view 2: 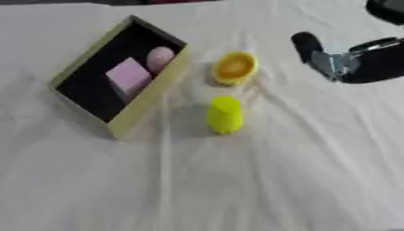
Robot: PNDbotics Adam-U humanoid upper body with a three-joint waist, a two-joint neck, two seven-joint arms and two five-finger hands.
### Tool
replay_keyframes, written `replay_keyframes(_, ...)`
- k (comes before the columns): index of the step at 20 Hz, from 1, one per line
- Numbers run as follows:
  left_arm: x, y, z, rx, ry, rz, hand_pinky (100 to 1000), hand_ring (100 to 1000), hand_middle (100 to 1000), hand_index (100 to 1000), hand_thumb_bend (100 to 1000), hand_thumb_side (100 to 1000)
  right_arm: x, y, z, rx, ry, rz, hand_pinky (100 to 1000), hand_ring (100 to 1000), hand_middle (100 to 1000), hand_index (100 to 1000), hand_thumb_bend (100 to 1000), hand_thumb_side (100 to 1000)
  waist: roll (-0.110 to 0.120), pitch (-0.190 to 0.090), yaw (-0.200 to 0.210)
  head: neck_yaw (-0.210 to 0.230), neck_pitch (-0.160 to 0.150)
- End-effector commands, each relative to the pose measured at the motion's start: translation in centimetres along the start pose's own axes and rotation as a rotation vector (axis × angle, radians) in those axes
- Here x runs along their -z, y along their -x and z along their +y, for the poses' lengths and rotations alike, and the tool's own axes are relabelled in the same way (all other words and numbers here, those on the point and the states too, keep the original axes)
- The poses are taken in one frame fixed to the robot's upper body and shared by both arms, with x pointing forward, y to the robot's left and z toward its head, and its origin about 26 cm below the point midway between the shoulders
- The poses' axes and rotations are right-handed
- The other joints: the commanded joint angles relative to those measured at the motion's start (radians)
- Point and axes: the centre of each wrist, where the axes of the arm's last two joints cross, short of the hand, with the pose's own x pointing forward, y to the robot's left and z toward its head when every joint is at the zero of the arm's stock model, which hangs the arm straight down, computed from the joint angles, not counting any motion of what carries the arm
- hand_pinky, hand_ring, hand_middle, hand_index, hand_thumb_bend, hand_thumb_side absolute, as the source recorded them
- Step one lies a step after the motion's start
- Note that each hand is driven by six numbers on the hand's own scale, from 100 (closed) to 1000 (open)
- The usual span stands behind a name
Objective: Pick up objects on the table and place them in the box.
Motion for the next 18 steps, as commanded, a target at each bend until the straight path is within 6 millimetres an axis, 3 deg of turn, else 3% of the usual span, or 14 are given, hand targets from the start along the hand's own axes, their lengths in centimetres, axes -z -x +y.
replay_keyframes(1, 0.4, -0.5, 0.1, -0.010, 0.016, -0.014, 740, 747, 730, 903, 264, 433, 0.4, -0.3, -0.5, -0.069, -0.108, -0.011, 850, 895, 842, 890, 139, 520, -0.004, -0.019, 0.002, -0.007, -0.005)
replay_keyframes(18, -0.6, -0.4, -1.0, -0.068, 0.098, 0.048, 738, 742, 724, 900, 239, 495, 2.7, 3.2, 5.5, 0.117, -0.328, -0.008, 899, 954, 823, 898, 203, 504, -0.012, -0.034, 0.009, -0.016, 0.017)
